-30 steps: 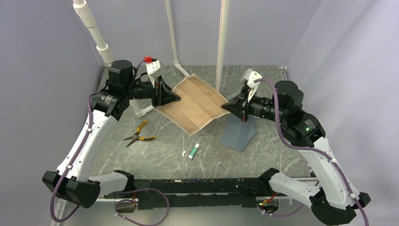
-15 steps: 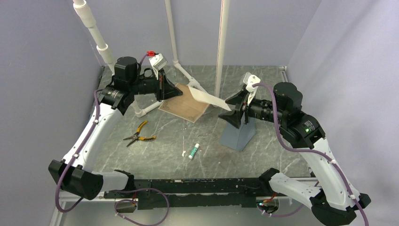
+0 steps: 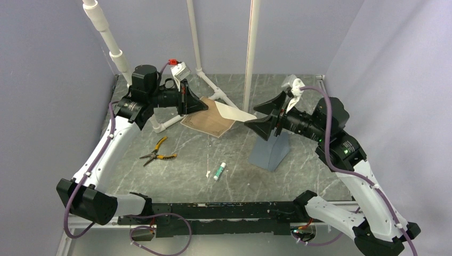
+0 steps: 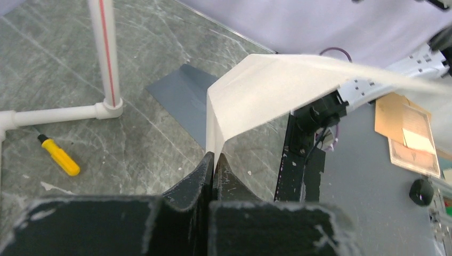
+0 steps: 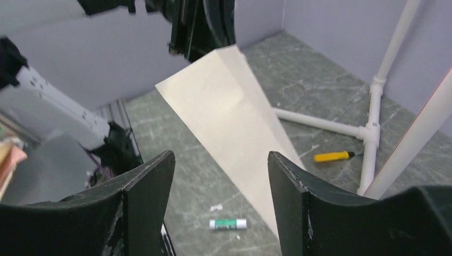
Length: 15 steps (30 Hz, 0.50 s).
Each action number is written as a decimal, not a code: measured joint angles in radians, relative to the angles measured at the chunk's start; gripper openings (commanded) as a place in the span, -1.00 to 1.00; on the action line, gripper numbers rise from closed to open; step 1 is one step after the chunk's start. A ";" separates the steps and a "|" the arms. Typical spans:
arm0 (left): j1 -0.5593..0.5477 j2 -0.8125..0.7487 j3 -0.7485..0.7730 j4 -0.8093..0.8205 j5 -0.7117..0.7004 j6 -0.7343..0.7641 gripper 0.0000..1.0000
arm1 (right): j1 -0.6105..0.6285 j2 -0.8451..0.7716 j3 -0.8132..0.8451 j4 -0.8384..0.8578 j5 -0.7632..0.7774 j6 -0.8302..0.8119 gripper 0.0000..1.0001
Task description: Place the letter into the envelope and seal it
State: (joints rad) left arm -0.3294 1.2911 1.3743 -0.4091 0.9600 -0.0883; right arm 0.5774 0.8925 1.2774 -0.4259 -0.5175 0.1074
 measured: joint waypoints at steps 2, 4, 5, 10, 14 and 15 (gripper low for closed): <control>0.000 0.000 -0.004 -0.008 0.032 0.020 -0.95 | 0.000 -0.022 -0.023 0.053 0.021 0.051 0.37; 0.000 0.000 -0.009 -0.029 0.079 0.054 -0.95 | 0.000 -0.030 -0.027 0.097 0.039 0.098 0.41; 0.000 -0.002 -0.012 -0.034 0.099 0.073 -0.95 | 0.000 -0.028 -0.027 0.121 0.047 0.119 0.43; 0.000 -0.029 -0.035 -0.044 0.154 0.134 -0.95 | 0.000 0.026 -0.010 0.153 0.105 0.201 0.45; 0.000 -0.063 -0.052 -0.043 0.186 0.164 -0.95 | 0.000 0.101 0.007 0.149 0.142 0.245 0.47; 0.000 -0.070 -0.055 -0.041 0.193 0.167 -0.95 | 0.000 0.120 0.007 0.141 0.139 0.249 0.48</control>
State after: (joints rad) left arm -0.3298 1.2213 1.3190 -0.4500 1.1526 0.0792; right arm 0.5774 1.0122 1.2846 -0.2848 -0.3786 0.3565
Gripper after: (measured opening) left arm 0.032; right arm 0.728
